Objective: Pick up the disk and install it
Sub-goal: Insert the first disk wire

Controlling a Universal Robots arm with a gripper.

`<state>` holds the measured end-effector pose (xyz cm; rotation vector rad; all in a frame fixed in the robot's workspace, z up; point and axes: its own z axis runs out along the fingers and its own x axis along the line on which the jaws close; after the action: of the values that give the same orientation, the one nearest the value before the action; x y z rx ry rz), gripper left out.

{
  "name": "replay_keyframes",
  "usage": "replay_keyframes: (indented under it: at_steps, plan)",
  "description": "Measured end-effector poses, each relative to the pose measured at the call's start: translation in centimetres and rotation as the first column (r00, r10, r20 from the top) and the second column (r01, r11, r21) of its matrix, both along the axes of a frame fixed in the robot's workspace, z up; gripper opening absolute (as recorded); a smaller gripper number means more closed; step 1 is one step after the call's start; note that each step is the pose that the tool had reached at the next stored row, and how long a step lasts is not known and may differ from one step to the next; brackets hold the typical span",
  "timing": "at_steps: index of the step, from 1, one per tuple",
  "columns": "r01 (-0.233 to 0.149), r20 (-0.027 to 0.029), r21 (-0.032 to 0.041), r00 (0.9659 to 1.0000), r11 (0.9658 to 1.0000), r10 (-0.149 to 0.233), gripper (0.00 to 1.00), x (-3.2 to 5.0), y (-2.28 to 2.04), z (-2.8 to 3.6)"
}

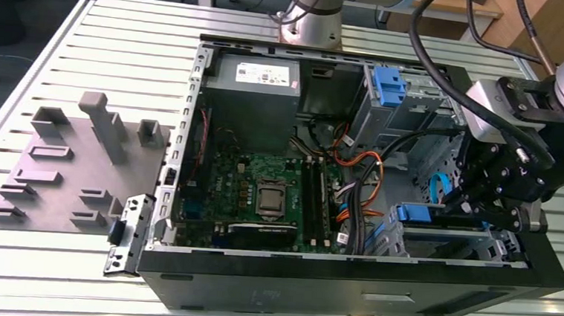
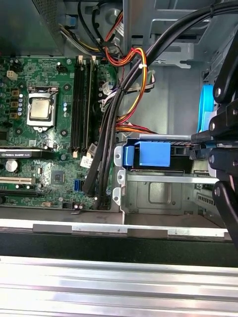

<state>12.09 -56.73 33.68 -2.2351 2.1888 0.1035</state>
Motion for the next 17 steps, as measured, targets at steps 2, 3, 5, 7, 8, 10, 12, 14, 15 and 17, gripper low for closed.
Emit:
replay_keyframes:
  at_steps: [2,3,5,7,8,10,12,14,15,17]
  plan:
    - [0.0,0.0002,-0.0003,1.0,1.0,0.0,0.16,-0.02,-0.01,0.09]
    - [0.0,0.0003,-0.0002,1.0,1.0,0.0,0.16,-0.02,0.0,0.09]
    - [0.001,0.0003,-0.0001,1.0,1.0,-0.001,0.16,-0.07,-0.01,0.09]
    - [0.001,0.0004,-0.0001,1.0,1.0,-0.001,0.16,-0.19,-0.01,0.06]
    - [0.001,0.0004,-0.0002,1.0,1.0,-0.001,0.16,-0.27,0.0,0.05]
    - [0.001,0.0003,-0.0004,1.0,1.0,-0.001,0.16,-0.31,-0.01,0.04]
    - [0.001,0.0004,-0.0002,1.0,1.0,-0.001,0.16,-0.31,0.0,0.02]
    - [0.002,0.0003,-0.0004,1.0,1.0,-0.002,0.16,-0.27,0.0,0.03]
    - [0.002,0.0002,-0.0005,1.0,1.0,-0.002,0.16,-0.22,0.0,0.04]
    - [0.001,-0.0002,-0.0004,1.0,1.0,-0.001,0.16,-0.08,0.0,0.08]
